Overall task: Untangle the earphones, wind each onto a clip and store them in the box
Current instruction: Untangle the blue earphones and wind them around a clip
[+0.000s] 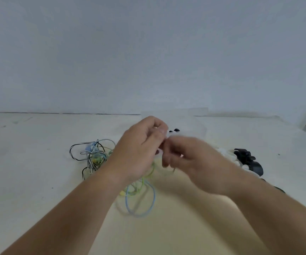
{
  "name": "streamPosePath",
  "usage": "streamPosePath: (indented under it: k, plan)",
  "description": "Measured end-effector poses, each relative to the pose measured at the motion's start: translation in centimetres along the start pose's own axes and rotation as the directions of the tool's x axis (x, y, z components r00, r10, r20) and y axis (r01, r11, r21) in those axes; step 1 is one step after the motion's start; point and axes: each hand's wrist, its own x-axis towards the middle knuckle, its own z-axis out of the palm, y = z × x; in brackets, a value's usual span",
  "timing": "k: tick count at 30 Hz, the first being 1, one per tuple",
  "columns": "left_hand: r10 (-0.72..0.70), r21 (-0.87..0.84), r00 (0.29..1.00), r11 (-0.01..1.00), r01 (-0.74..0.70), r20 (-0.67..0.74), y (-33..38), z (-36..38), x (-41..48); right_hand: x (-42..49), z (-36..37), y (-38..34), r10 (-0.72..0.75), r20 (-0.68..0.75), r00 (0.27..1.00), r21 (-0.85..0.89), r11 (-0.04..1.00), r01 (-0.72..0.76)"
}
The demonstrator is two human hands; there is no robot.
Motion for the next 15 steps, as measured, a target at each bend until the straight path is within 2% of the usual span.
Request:
streamPosePath:
  k: [1, 2, 4, 6, 7, 11, 12, 13, 15]
  plan:
    - [-0.011, 0.033, 0.997, 0.999, 0.009, 0.083, 0.0, -0.1, 0.0, 0.0, -0.8, 0.0, 0.041, -0.081, 0.996, 0.208, 0.978, -0.023]
    - [-0.027, 0.081, 0.987, 0.997, 0.014, 0.159, 0.0, -0.2, -0.1, 0.0, -1.4, 0.0, 0.098, -0.141, 0.985, 0.413, 0.91, -0.031]
    - [-0.08, 0.251, 0.968, 0.968, 0.018, 0.239, -0.3, -0.4, -0.2, 0.2, -2.5, 0.3, 0.21, -0.199, 0.957, 0.718, 0.697, -0.003]
    - [-0.135, 0.443, 0.963, 0.896, 0.018, 0.234, -0.9, -0.9, -0.1, 0.4, -3.7, 0.4, 0.274, -0.22, 0.936, 0.857, 0.513, 0.052]
    - [-0.169, 0.487, 0.956, 0.873, 0.032, 0.241, -1.2, -1.2, 0.0, 0.3, -4.3, 0.6, 0.294, -0.236, 0.926, 0.898, 0.431, 0.091]
    - [-0.242, 0.44, 0.935, 0.891, 0.109, 0.259, -1.5, -2.8, 0.3, -0.1, -6.8, 1.1, 0.376, -0.251, 0.892, 0.967, 0.069, 0.243]
    - [-0.246, 0.442, 0.936, 0.89, 0.115, 0.253, -1.5, -3.1, 0.3, -0.3, -7.5, 1.3, 0.391, -0.247, 0.887, 0.965, 0.017, 0.261]
    - [-0.253, 0.453, 0.94, 0.882, 0.128, 0.229, -1.5, -3.5, 0.4, -0.6, -8.0, 1.4, 0.416, -0.246, 0.875, 0.965, 0.022, 0.261]
    - [-0.271, 0.502, 0.953, 0.848, 0.171, 0.134, -1.7, -4.1, 0.7, -0.9, -8.7, 1.8, 0.481, -0.252, 0.839, 0.967, 0.156, 0.201]
